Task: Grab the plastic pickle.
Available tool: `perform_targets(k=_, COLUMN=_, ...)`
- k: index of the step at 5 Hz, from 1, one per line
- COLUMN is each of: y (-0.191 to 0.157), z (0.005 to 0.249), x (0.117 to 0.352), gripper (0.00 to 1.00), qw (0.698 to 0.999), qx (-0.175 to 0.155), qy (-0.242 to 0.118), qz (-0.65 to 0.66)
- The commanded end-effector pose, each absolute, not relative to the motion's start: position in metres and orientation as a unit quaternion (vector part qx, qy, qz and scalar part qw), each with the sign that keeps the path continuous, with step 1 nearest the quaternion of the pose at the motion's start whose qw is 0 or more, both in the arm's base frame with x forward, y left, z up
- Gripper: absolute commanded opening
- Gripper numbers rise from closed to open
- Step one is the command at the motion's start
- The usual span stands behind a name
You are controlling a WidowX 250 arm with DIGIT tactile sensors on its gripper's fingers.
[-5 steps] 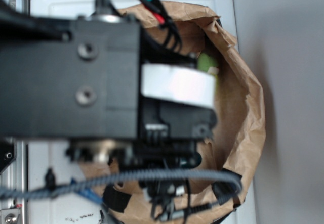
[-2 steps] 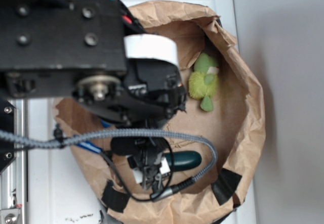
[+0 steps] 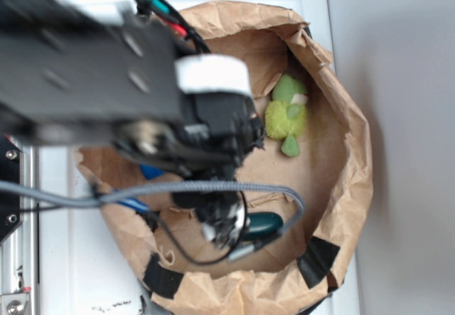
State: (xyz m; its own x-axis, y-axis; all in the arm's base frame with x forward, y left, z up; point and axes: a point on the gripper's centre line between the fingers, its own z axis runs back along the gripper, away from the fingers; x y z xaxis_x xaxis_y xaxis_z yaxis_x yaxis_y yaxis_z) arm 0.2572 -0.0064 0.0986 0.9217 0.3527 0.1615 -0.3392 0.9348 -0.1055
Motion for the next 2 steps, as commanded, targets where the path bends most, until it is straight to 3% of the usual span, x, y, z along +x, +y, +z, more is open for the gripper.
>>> perform_targets(k=1, y=-0.032, z=0.068, x=0.298, gripper=1.00, qw=0.981, qx=-0.013, qy=-0.135, qz=0.140)
perform_targets(k=2, y=-0.048, z=0.068, x=0.304, gripper=1.00, qw=0.984, qx=-0.031, qy=-0.125, qz=0.127)
